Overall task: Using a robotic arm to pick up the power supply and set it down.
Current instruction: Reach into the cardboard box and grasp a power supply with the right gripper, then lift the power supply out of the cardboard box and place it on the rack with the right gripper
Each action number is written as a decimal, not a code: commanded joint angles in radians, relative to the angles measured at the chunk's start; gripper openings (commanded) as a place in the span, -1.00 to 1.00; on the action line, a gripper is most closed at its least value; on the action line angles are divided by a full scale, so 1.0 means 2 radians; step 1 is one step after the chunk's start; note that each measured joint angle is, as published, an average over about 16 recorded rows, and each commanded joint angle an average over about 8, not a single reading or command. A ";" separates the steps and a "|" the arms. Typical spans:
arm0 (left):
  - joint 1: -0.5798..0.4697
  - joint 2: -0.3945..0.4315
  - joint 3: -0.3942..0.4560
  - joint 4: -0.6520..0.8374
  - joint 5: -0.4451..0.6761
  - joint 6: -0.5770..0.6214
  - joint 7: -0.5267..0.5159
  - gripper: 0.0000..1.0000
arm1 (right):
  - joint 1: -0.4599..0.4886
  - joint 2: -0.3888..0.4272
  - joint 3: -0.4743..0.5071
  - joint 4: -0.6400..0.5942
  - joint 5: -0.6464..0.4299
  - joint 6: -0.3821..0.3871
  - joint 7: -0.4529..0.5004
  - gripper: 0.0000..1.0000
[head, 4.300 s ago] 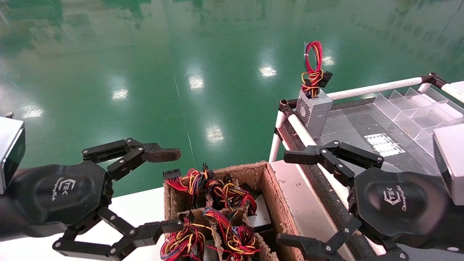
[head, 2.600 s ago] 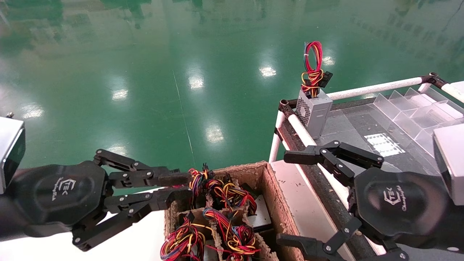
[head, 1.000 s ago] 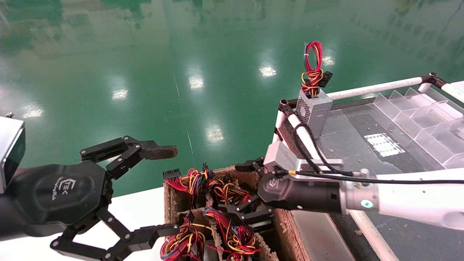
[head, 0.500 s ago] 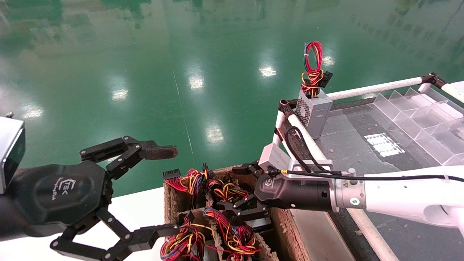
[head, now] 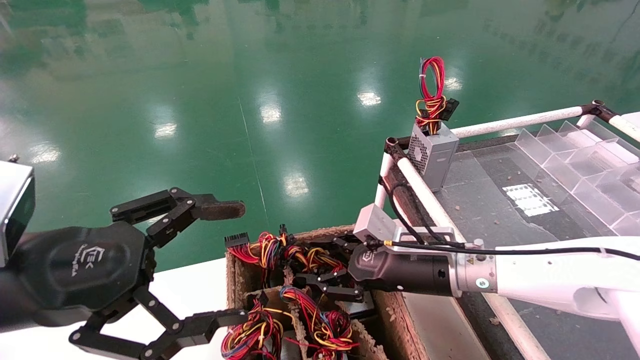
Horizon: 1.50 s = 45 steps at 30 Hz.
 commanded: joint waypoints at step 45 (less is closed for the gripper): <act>0.000 0.000 0.000 0.000 0.000 0.000 0.000 1.00 | -0.038 0.088 0.079 0.139 0.105 0.017 0.060 -1.00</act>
